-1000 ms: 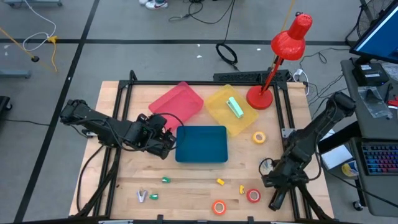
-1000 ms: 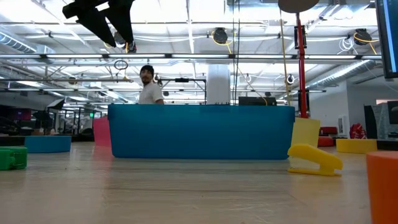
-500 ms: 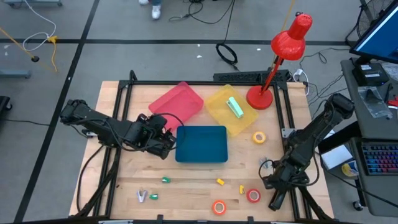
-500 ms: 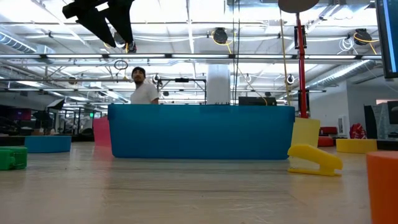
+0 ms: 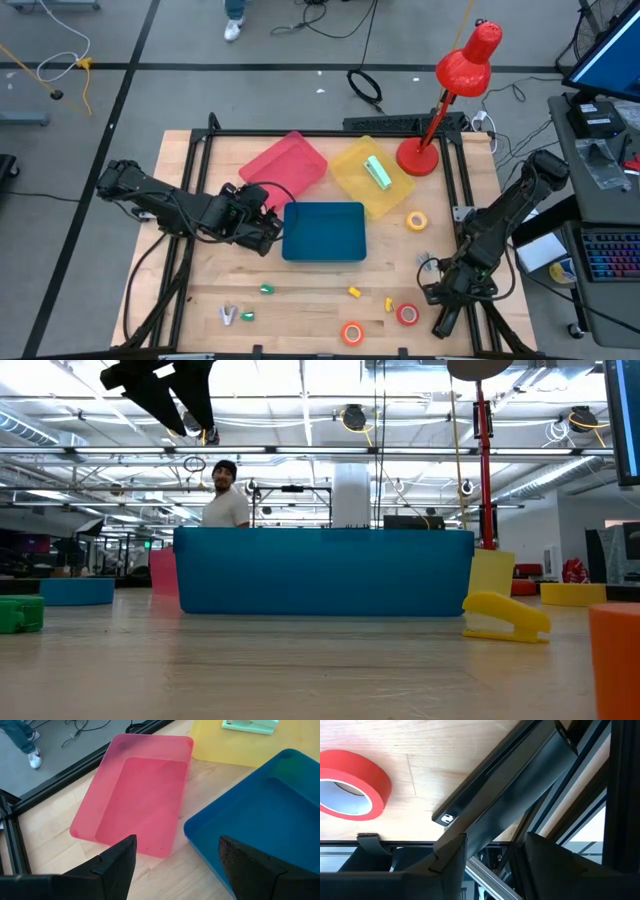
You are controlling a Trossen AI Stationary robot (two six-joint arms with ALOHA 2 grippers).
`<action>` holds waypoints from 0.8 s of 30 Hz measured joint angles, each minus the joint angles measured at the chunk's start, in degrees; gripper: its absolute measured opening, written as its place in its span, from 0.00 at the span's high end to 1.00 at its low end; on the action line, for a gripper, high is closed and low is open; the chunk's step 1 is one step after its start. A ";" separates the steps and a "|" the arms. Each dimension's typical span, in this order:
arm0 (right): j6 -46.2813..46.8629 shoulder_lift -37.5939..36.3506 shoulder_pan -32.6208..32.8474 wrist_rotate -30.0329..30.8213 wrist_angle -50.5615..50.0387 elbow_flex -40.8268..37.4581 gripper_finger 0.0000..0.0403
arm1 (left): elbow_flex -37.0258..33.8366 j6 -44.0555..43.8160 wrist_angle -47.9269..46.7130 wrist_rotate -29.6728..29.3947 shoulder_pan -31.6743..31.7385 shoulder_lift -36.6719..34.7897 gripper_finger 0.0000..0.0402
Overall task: Pick and place Stapler, Stapler remover, tape
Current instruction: Put the black stapler into the yellow bin
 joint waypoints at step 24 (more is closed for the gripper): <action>0.92 -0.02 2.26 0.17 1.08 -2.21 0.32 | 0.00 0.02 0.00 1.11 0.00 0.00 0.32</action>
